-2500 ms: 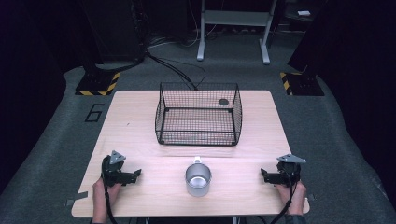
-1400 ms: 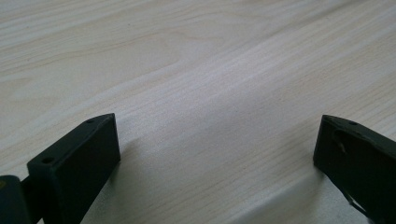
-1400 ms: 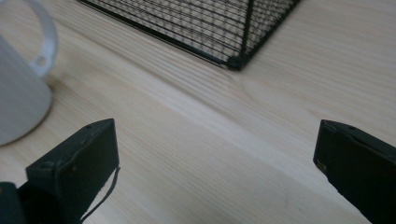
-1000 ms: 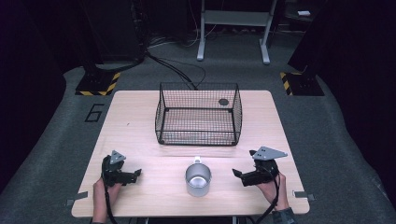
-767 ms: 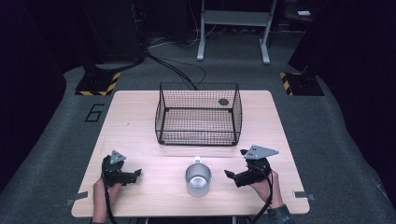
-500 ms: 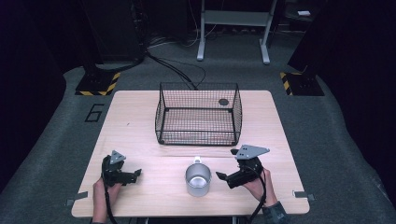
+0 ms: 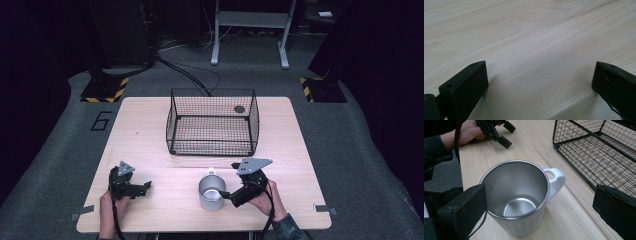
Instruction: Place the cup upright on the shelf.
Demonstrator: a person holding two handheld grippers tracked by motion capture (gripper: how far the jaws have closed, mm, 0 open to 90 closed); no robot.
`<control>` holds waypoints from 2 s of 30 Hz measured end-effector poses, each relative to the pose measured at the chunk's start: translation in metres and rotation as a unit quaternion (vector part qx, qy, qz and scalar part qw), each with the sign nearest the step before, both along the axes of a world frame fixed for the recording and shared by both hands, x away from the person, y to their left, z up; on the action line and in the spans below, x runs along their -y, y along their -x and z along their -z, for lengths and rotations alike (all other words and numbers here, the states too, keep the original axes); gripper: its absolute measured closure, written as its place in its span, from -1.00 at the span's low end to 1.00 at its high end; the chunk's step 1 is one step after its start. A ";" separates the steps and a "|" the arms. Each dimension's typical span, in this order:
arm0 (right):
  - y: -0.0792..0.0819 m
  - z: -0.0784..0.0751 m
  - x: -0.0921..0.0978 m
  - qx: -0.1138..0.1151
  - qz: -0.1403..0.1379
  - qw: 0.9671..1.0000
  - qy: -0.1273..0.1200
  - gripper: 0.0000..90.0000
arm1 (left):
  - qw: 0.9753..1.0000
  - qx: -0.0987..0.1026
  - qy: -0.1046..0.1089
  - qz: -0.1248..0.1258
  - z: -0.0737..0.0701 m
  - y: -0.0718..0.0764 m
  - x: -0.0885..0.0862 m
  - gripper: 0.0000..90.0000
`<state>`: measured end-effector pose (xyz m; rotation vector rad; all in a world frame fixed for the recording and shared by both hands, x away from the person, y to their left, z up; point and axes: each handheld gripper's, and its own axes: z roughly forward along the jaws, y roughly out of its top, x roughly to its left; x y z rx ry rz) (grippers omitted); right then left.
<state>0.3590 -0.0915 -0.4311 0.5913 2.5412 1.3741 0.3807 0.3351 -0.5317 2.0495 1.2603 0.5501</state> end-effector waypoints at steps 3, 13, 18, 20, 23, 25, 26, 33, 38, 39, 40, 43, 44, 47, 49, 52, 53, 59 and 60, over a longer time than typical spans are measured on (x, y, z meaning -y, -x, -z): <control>0.001 0.001 -0.011 0.005 -0.019 1.000 0.001 -1.00 | 1.000 0.002 0.003 -0.003 0.000 0.000 0.000 -0.99; -0.001 0.008 -0.031 0.009 -0.059 0.998 0.012 -1.00 | 1.000 0.000 0.003 -0.003 0.000 0.000 0.000 -0.99; -0.004 0.011 -0.036 0.007 -0.075 0.997 0.018 -1.00 | 1.000 -0.001 0.000 0.000 0.000 0.000 0.000 -0.99; -0.006 0.012 -0.037 0.005 -0.079 0.997 0.017 -1.00 | 1.000 0.000 0.003 -0.003 0.000 0.000 0.000 -0.99; -0.007 0.014 -0.038 0.003 -0.085 0.996 0.015 -1.00 | 1.000 0.000 0.003 -0.003 0.000 0.000 0.000 -0.99; -0.007 0.016 -0.040 0.003 -0.088 0.996 0.018 -1.00 | 1.000 -0.001 0.000 0.000 0.000 0.000 0.000 -0.99; -0.006 0.016 -0.040 0.006 -0.089 0.996 0.019 -1.00 | 1.000 -0.001 0.000 0.000 0.000 0.000 0.000 -0.99; -0.005 0.018 -0.045 0.013 -0.095 0.995 0.025 -1.00 | 1.000 -0.001 0.000 0.000 0.000 0.000 0.000 -0.99; -0.004 0.021 -0.047 0.018 -0.097 0.995 0.028 -1.00 | 1.000 -0.001 0.000 0.000 0.000 0.000 0.000 -0.99; -0.004 0.021 -0.047 0.016 -0.097 0.995 0.028 -1.00 | 1.000 -0.001 0.000 0.000 0.000 0.000 0.000 -0.99; -0.004 0.022 -0.047 0.019 -0.097 0.995 0.031 -1.00 | 1.000 -0.001 0.000 0.000 0.000 0.000 0.000 -0.99; -0.003 0.023 -0.048 0.024 -0.093 0.995 0.036 -1.00 | 1.000 -0.001 0.000 0.000 0.000 0.000 0.000 -0.99; -0.003 0.023 -0.048 0.024 -0.093 0.995 0.036 -1.00 | 1.000 -0.001 0.000 0.000 0.000 0.000 0.000 -0.99; -0.002 0.026 -0.047 0.032 -0.084 0.995 0.041 -1.00 | 1.000 -0.001 0.000 0.000 0.000 0.000 0.000 -0.99; -0.001 0.027 -0.047 0.035 -0.076 0.996 0.045 -1.00 | 1.000 -0.001 0.000 0.000 0.000 0.000 0.000 -0.99; -0.002 0.028 -0.046 0.032 -0.068 0.996 0.046 -0.96 | 1.000 -0.001 0.000 0.000 0.000 0.000 0.000 -0.99; -0.002 0.029 -0.045 0.028 -0.074 0.996 0.050 -0.90 | 1.000 -0.001 0.000 0.000 0.000 0.000 0.000 -0.99; 0.000 0.030 -0.046 0.033 -0.064 0.996 0.050 -0.89 | 1.000 -0.001 0.000 0.000 0.000 0.000 0.000 -0.99; 0.000 0.030 -0.046 0.033 -0.064 0.996 0.049 -0.89 | 1.000 -0.001 0.000 0.000 0.000 0.000 0.000 -0.99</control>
